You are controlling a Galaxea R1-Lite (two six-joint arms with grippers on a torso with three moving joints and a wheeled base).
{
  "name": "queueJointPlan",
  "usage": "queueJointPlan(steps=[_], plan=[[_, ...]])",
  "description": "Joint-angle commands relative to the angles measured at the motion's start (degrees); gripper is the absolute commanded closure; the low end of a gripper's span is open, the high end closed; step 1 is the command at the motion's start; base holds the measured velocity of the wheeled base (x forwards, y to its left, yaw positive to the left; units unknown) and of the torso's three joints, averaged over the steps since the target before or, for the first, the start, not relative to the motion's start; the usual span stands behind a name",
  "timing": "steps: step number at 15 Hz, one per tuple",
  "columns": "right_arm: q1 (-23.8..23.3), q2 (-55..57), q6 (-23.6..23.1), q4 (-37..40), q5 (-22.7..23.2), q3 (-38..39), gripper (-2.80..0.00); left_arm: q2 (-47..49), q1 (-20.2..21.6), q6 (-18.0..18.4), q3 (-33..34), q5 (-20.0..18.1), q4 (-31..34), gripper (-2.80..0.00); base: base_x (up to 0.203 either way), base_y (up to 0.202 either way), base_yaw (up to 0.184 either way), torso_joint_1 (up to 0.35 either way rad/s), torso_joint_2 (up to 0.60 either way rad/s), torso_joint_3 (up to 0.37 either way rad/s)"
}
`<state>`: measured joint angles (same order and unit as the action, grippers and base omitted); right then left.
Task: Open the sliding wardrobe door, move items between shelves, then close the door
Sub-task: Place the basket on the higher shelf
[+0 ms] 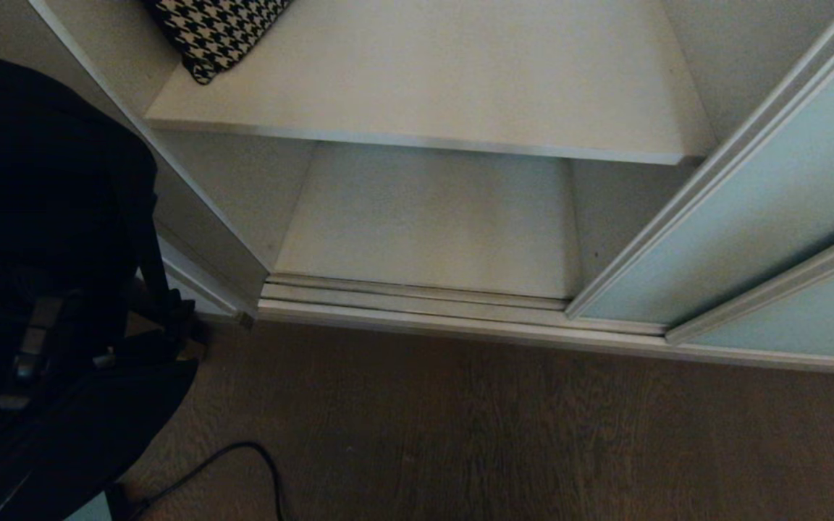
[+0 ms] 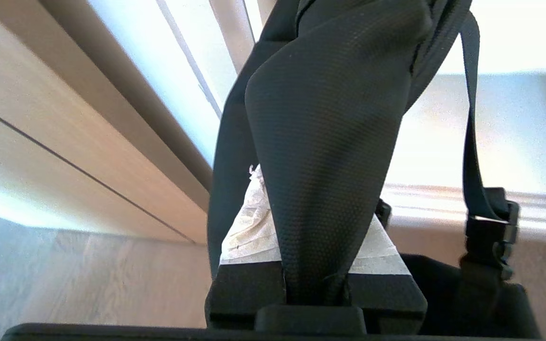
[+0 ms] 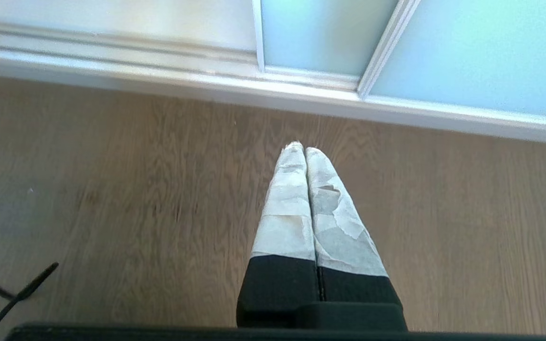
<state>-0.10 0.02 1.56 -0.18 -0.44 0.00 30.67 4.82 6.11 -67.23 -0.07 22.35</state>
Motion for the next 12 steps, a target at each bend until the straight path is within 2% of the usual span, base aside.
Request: queueJointPlan(steps=[1, 12], plan=[[0.01, -0.02, 0.02, 0.0, 0.0, 0.09, 0.0, 0.96, 0.02, 0.04, -1.14, -0.1, 0.07, 0.0, 0.0, 0.0, 0.0, -0.006, 0.0, 0.208], [0.01, -0.02, 0.02, 0.0, 0.0, 0.09, 0.0, 1.52, -0.03, 0.22, -2.17, -0.27, -1.38, 0.0, 0.0, 0.0, 0.0, 0.004, 0.0, 0.2]])
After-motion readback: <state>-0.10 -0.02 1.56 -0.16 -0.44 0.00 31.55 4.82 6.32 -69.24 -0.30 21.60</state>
